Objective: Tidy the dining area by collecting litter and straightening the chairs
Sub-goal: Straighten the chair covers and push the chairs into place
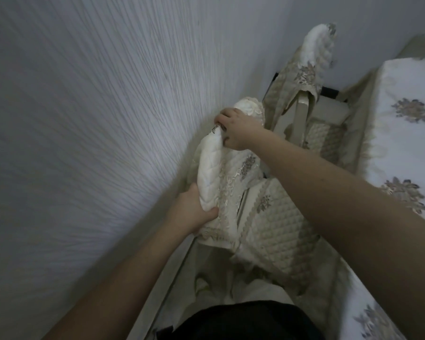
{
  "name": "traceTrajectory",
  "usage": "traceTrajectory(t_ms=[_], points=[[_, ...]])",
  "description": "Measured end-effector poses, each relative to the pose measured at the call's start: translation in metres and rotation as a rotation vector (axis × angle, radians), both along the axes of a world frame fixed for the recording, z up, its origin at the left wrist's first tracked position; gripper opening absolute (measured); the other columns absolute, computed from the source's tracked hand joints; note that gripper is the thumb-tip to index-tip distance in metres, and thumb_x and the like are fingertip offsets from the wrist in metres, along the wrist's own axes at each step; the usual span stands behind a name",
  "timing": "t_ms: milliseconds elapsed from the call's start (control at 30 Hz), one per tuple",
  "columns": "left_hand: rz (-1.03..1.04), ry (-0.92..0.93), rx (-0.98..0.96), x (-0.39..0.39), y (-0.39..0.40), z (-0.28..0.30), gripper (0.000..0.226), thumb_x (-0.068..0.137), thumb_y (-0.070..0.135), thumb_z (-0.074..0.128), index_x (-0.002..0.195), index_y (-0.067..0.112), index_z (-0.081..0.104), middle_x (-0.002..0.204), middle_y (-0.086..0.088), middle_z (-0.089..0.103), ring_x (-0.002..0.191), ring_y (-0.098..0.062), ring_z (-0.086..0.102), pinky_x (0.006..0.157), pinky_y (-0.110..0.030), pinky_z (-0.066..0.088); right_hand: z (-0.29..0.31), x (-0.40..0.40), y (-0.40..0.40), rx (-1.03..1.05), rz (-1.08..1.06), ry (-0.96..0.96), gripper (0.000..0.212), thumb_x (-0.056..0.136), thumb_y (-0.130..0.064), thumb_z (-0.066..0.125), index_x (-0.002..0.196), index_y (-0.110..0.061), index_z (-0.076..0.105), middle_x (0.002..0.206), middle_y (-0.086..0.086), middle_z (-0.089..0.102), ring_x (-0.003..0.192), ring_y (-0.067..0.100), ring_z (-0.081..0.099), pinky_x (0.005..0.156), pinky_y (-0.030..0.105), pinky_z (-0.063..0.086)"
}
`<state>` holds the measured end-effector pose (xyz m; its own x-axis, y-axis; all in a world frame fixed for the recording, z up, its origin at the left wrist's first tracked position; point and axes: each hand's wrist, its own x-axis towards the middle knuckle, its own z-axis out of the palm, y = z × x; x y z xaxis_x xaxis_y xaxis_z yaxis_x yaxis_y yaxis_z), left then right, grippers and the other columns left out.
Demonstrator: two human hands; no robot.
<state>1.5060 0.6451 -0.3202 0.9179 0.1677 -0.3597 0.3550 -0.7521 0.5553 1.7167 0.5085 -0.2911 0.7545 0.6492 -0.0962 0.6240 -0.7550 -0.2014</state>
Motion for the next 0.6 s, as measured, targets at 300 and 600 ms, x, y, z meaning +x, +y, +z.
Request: traceTrajectory(t_ms=[300, 600], points=[[-0.064, 0.026, 0.002, 0.019, -0.019, 0.006, 0.079, 0.063, 0.058, 0.063, 0.129, 0.020, 0.042, 0.111, -0.001, 0.060, 0.093, -0.021, 0.062, 0.078, -0.041, 0.056, 0.000, 0.009, -0.027, -0.002, -0.049, -0.028, 0.056, 0.079, -0.024, 0.061, 0.132, -0.016, 0.045, 0.138, 0.005, 0.041, 0.134, 0.025, 0.031, 0.100, 0.042, 0.039], [-0.114, 0.035, -0.005, 0.033, -0.038, 0.001, 0.082, 0.063, 0.056, 0.064, 0.132, 0.020, 0.038, 0.109, -0.002, 0.064, 0.096, -0.025, 0.062, 0.080, -0.040, 0.054, -0.005, 0.015, -0.061, 0.004, -0.113, -0.030, 0.054, 0.079, -0.024, 0.059, 0.130, -0.017, 0.045, 0.137, 0.004, 0.042, 0.132, 0.025, 0.033, 0.094, 0.042, 0.043]])
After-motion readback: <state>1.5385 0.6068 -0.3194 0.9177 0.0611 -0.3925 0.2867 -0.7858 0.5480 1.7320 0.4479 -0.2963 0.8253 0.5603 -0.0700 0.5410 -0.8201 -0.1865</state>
